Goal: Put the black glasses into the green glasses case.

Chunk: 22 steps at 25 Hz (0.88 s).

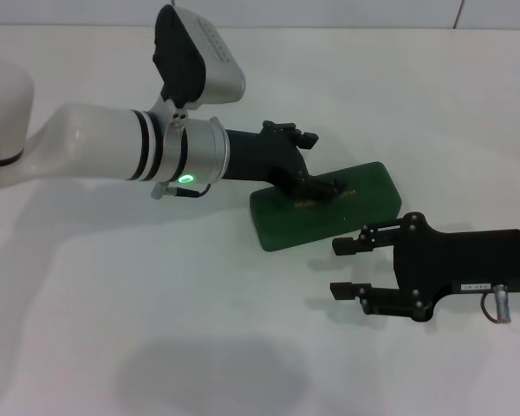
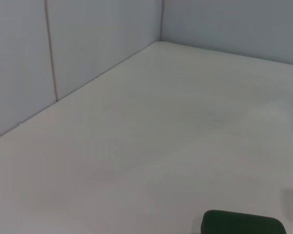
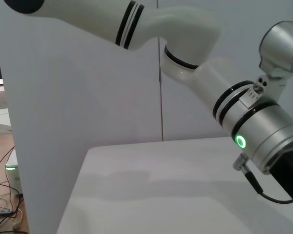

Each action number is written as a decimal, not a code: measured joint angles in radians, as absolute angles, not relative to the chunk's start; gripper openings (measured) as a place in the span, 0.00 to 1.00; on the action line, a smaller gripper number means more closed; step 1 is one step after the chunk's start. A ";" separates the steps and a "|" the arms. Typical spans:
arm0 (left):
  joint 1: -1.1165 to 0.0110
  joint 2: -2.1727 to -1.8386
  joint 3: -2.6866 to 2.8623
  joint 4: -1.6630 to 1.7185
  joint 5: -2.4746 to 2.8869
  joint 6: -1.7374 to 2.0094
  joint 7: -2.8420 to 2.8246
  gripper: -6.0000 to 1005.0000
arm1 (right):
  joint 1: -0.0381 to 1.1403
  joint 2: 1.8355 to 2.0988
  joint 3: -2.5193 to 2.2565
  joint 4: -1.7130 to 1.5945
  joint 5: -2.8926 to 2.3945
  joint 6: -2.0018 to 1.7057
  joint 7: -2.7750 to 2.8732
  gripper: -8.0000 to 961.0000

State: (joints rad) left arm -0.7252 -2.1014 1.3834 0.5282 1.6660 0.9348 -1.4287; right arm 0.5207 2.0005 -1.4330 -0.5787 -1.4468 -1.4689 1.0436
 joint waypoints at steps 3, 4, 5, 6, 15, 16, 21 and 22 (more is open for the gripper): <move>-0.714 -2.101 1.385 0.534 1.631 0.943 -1.399 0.88 | 0.521 2.000 -1.433 -0.579 -1.447 -1.464 1.044 0.52; -0.704 -2.100 1.384 0.542 1.609 0.954 -1.384 0.88 | 0.521 2.000 -1.433 -0.580 -1.447 -1.464 1.044 0.52; -0.683 -2.097 1.381 0.563 1.565 0.988 -1.352 0.88 | 0.521 2.000 -1.433 -0.582 -1.446 -1.464 1.044 0.52; -0.669 -2.095 1.379 0.577 1.539 1.011 -1.330 0.88 | 0.521 2.000 -1.433 -0.582 -1.446 -1.464 1.044 0.52; -0.451 -2.049 1.200 0.741 1.421 1.545 -1.120 0.88 | 0.500 2.015 -1.352 -0.586 -1.434 -1.562 0.959 0.53; -0.433 -2.035 1.174 0.734 1.422 1.607 -1.104 0.88 | 0.497 2.017 -1.352 -0.586 -1.434 -1.573 0.940 0.53; -0.379 -1.996 1.136 0.696 1.433 1.751 -1.047 0.88 | 0.477 2.020 -1.351 -0.580 -1.393 -1.621 0.865 0.73; -0.368 -1.994 1.135 0.694 1.444 1.768 -1.038 0.88 | 0.472 2.019 -1.351 -0.578 -1.380 -1.632 0.849 0.77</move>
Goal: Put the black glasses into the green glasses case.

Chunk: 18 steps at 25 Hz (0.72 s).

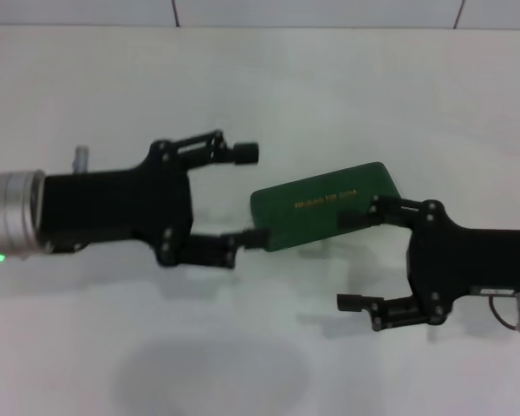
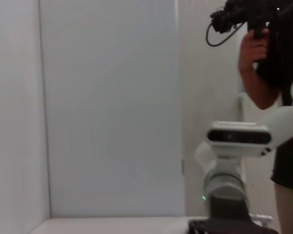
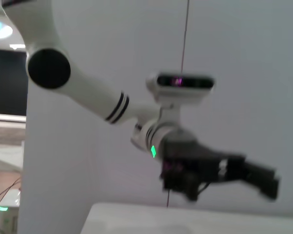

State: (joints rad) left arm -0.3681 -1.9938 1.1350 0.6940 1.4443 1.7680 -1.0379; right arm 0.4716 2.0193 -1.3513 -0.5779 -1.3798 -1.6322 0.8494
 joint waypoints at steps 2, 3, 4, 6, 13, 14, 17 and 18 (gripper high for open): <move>-0.359 -1.998 1.134 0.693 1.466 1.778 -1.031 0.88 | 0.463 2.018 -1.350 -0.571 -1.355 -1.649 0.817 0.82; -0.356 -2.003 1.131 0.692 1.479 1.779 -1.027 0.88 | 0.461 2.018 -1.349 -0.564 -1.343 -1.653 0.802 0.85; -0.355 -2.006 1.131 0.690 1.489 1.779 -1.026 0.88 | 0.460 2.019 -1.348 -0.558 -1.336 -1.654 0.789 0.88; -0.360 -2.012 1.130 0.678 1.507 1.777 -1.023 0.88 | 0.459 2.020 -1.348 -0.543 -1.322 -1.655 0.765 0.90; -0.394 -2.016 1.129 0.620 1.525 1.770 -1.009 0.88 | 0.465 2.023 -1.349 -0.493 -1.289 -1.656 0.720 0.90; -0.395 -2.017 1.129 0.619 1.525 1.769 -1.008 0.88 | 0.466 2.023 -1.349 -0.492 -1.289 -1.656 0.717 0.90; -0.395 -2.017 1.129 0.619 1.524 1.769 -1.010 0.88 | 0.466 2.023 -1.350 -0.491 -1.289 -1.656 0.715 0.90; -0.395 -2.019 1.129 0.619 1.524 1.769 -1.009 0.88 | 0.466 2.022 -1.350 -0.491 -1.289 -1.656 0.715 0.90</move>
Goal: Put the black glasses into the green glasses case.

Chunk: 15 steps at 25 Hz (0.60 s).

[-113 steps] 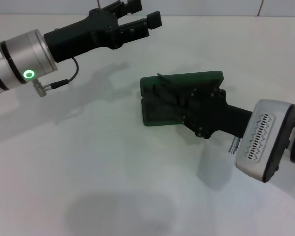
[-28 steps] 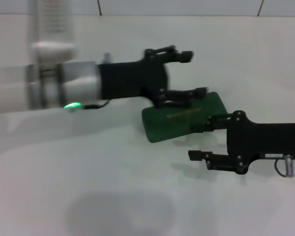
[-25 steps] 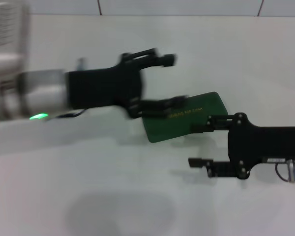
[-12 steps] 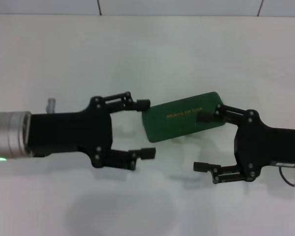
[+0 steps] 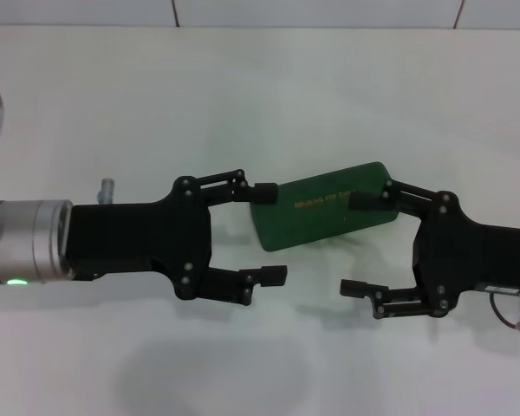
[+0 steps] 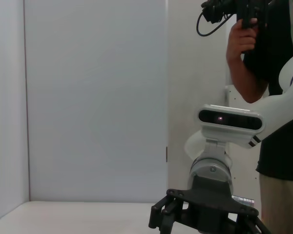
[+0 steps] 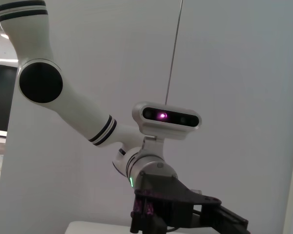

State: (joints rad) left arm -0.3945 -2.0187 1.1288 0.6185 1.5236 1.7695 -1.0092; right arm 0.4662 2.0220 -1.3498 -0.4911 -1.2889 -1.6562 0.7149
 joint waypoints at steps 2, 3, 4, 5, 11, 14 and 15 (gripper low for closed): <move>-0.393 -2.020 1.127 0.618 1.524 1.770 -1.006 0.88 | 0.466 2.021 -1.350 -0.491 -1.289 -1.656 0.715 0.90; -0.393 -2.020 1.127 0.616 1.524 1.770 -1.005 0.88 | 0.466 2.021 -1.350 -0.491 -1.288 -1.656 0.715 0.90; -0.393 -2.020 1.126 0.614 1.524 1.770 -1.005 0.88 | 0.466 2.021 -1.350 -0.491 -1.288 -1.654 0.715 0.90; -0.394 -2.020 1.126 0.612 1.524 1.770 -1.005 0.88 | 0.466 2.021 -1.350 -0.491 -1.288 -1.652 0.714 0.90; -0.392 -2.022 1.126 0.608 1.519 1.771 -0.997 0.88 | 0.468 2.019 -1.350 -0.491 -1.292 -1.651 0.714 0.90; -0.392 -2.022 1.126 0.608 1.517 1.774 -0.993 0.88 | 0.465 2.016 -1.350 -0.491 -1.291 -1.651 0.717 0.90; -0.392 -2.021 1.126 0.608 1.517 1.776 -0.993 0.88 | 0.464 2.015 -1.350 -0.491 -1.291 -1.652 0.718 0.90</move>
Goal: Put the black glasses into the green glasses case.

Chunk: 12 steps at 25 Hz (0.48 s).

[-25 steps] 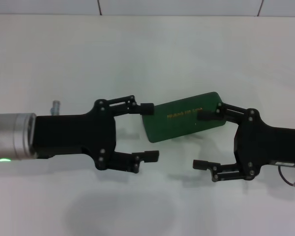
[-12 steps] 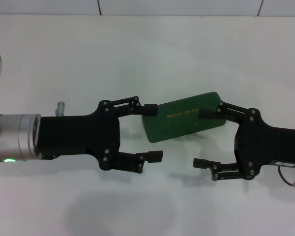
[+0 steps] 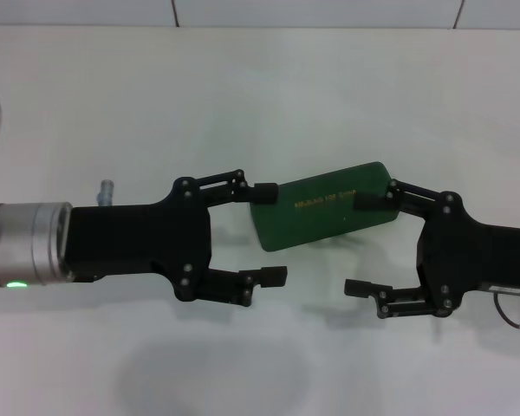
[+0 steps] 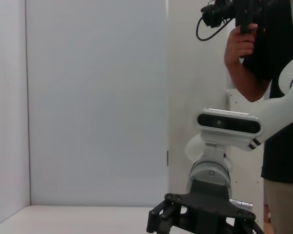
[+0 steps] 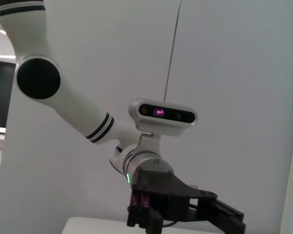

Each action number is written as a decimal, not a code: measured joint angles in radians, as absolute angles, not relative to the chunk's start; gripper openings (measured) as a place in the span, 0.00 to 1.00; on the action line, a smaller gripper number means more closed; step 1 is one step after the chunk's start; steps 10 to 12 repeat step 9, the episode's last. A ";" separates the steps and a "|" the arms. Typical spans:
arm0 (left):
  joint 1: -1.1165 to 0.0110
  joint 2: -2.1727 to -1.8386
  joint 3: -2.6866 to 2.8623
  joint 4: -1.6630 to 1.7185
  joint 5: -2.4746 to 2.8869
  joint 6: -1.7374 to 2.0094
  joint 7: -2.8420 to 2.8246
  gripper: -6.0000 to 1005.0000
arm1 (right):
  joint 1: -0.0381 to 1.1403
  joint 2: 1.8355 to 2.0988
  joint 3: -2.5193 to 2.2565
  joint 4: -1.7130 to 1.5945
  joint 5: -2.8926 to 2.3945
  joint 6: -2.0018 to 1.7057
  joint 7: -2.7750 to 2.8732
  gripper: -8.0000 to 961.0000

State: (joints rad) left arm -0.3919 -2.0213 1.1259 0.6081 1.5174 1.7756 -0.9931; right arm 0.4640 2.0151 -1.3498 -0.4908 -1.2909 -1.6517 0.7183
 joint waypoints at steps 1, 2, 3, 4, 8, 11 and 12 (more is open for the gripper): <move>-0.390 -2.019 1.126 0.610 1.517 1.777 -0.993 0.88 | 0.462 2.014 -1.350 -0.491 -1.291 -1.653 0.719 0.90; -0.387 -2.017 1.124 0.612 1.517 1.778 -0.994 0.88 | 0.461 2.014 -1.350 -0.492 -1.291 -1.653 0.718 0.90; -0.379 -2.014 1.114 0.613 1.515 1.780 -0.994 0.88 | 0.458 2.014 -1.350 -0.493 -1.293 -1.652 0.716 0.90; -0.379 -2.014 1.114 0.613 1.515 1.780 -0.994 0.88 | 0.458 2.014 -1.350 -0.493 -1.293 -1.652 0.716 0.90; -0.364 -2.012 1.100 0.615 1.519 1.782 -0.996 0.88 | 0.458 2.014 -1.350 -0.492 -1.297 -1.645 0.715 0.90; -0.362 -2.012 1.100 0.615 1.519 1.782 -0.996 0.88 | 0.458 2.014 -1.350 -0.492 -1.298 -1.645 0.715 0.90; -0.362 -2.012 1.100 0.615 1.519 1.782 -0.996 0.88 | 0.458 2.014 -1.350 -0.492 -1.298 -1.645 0.715 0.90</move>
